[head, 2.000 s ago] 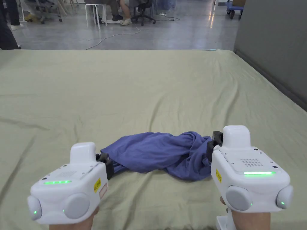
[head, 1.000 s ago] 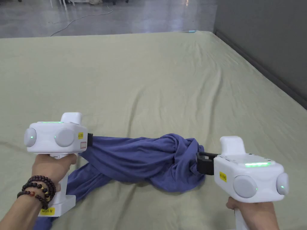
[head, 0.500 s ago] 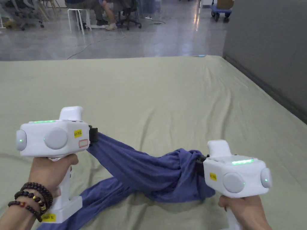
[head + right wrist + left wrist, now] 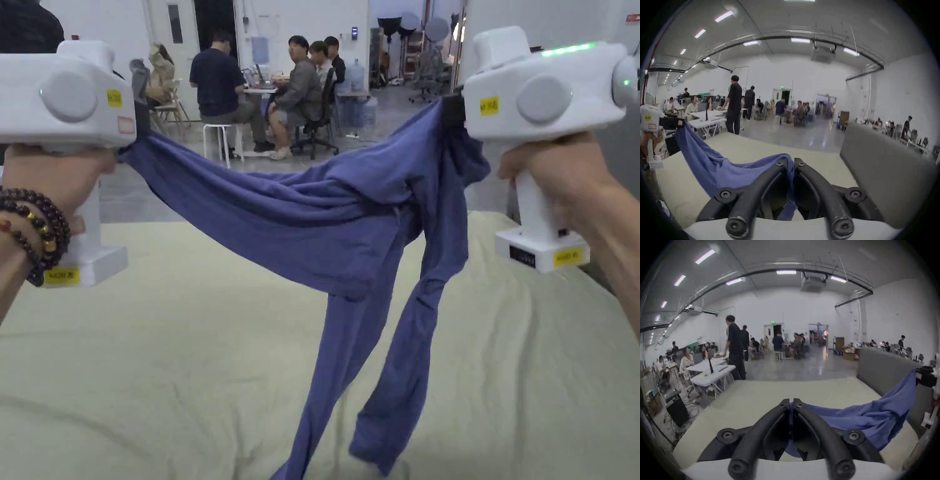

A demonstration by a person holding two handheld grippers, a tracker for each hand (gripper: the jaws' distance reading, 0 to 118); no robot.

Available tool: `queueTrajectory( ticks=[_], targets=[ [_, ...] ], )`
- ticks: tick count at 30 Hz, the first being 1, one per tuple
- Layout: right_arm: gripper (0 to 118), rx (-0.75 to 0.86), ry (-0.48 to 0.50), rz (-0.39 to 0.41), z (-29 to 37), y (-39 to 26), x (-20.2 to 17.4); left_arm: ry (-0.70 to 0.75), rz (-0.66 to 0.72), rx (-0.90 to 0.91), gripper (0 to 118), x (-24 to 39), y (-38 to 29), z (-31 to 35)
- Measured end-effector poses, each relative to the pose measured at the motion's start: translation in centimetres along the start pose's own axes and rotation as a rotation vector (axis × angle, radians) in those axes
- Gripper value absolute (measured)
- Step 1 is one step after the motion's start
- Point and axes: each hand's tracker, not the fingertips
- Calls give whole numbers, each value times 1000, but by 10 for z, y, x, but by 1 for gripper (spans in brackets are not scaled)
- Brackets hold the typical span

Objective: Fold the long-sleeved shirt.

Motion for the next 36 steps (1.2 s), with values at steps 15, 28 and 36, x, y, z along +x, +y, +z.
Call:
queueTrajectory(
  ticks=[15,28,36],
  targets=[
    [4,-114,-36,-90,-45,-25,4,-40,39,-29,0,-1,-20,-16],
    [4,-561,23,-202,-90,-295,-40,-63,20,-453,0,26,-279,-74],
    [4,-502,6,-159,-27,-290,-36,-68,38,-379,0,20,-279,-12]
  ],
)
